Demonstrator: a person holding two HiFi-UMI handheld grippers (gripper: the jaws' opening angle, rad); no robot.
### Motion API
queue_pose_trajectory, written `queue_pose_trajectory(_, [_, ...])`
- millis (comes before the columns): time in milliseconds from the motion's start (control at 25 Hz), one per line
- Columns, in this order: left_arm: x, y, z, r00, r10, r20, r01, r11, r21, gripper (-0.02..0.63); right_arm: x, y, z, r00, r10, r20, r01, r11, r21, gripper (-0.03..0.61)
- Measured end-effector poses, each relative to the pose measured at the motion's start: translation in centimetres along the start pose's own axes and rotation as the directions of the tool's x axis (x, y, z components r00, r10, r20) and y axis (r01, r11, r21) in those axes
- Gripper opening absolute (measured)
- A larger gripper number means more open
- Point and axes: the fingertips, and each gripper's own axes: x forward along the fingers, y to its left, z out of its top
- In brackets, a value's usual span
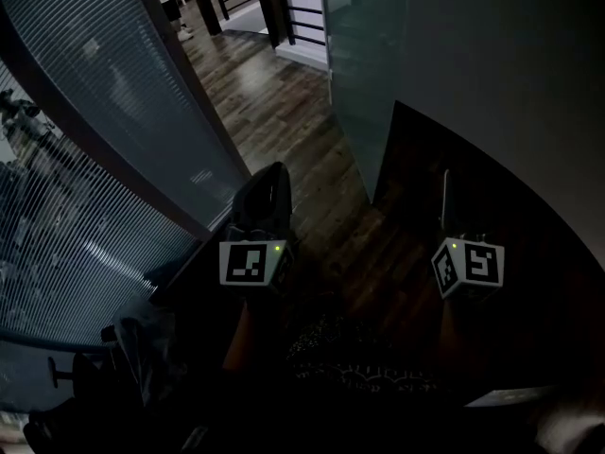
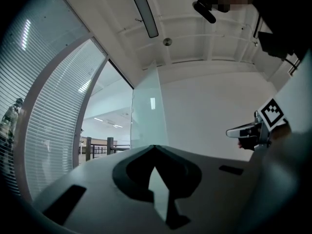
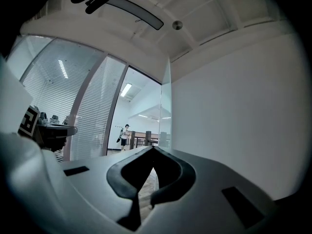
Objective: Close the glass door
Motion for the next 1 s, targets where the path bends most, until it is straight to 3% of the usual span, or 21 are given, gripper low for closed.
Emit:
queue_pose_trajectory(360, [7.9, 3.6, -2.3, 0.999, -0.031, -0.014, 0.031, 0.999, -0.021, 0.0, 7.6, -0.9, -1.9, 0.999, -0.047, -0.027, 0.047, 0.999, 0.008, 0.003])
queue_pose_trajectory(640, [15.1, 5.9, -2.5, 0.997, -0.078, 0.015, 0.078, 0.997, 0.014, 0.0, 13.5, -2.5, -2.4, 0.995, -0.101, -0.015, 0.101, 0.995, -0.002, 0.002])
queue_pose_trajectory(1000, [22.0, 6.1, -4.2, 0.989, -0.149, 0.002, 0.149, 0.989, -0.002, 0.001, 18.8, -4.8, -3.2, 0.989, -0.149, -0.019, 0.149, 0.989, 0.003, 0.002])
